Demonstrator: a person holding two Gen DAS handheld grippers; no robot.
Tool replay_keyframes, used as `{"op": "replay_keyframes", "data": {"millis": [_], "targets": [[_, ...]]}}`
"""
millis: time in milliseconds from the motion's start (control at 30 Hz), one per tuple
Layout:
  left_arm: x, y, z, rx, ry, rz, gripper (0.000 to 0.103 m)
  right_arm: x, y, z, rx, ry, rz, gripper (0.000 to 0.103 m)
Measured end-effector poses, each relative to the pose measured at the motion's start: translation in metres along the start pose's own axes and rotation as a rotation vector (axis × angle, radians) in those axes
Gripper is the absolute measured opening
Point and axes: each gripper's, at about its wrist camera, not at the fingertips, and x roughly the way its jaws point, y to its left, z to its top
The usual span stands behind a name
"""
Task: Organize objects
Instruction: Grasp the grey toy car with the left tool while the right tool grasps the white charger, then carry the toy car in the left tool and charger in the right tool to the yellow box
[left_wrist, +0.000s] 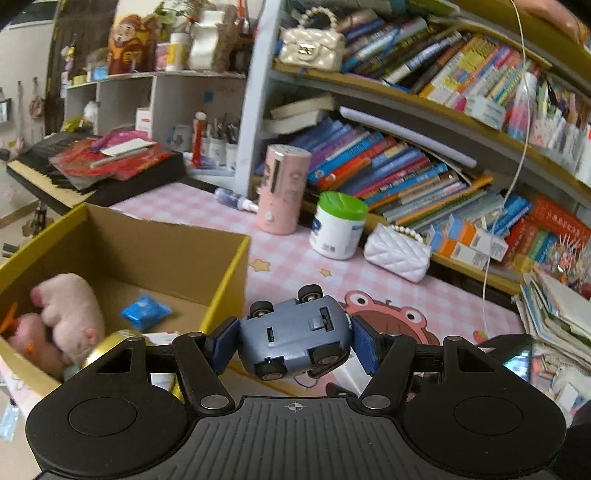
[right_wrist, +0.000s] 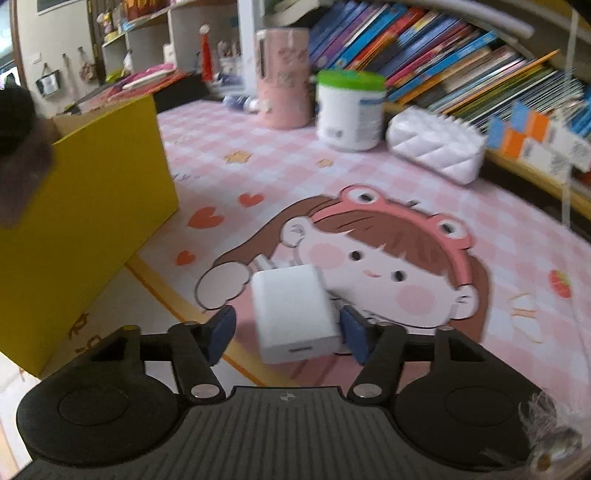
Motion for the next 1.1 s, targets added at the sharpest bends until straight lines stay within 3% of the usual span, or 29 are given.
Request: {"op": "replay_keyframes", "data": {"millis": [133, 367, 667, 900, 1100], "targets": [[-0.014, 0.007, -0.002, 0.002, -0.018, 0.008, 0.064, 0.005, 0.003, 0.005, -0.011, -0.013, -0.011, 0.041], [-0.025, 0.012, -0.006, 0.002, -0.023, 0.000, 0.064, -0.004, -0.005, 0.005, 0.081, 0.018, -0.014, 0.041], [-0.036, 0.013, -0.020, 0.043, -0.021, -0.071, 0.064, -0.075, -0.005, -0.019, 0.208, 0.018, -0.038, 0.041], [-0.049, 0.018, -0.031, 0.071, -0.011, -0.153, 0.064, -0.128, 0.016, -0.036, 0.253, -0.019, -0.100, 0.041], [-0.064, 0.031, -0.036, 0.082, -0.025, -0.208, 0.064, -0.149, 0.052, -0.047, 0.238, -0.022, -0.129, 0.041]]}}
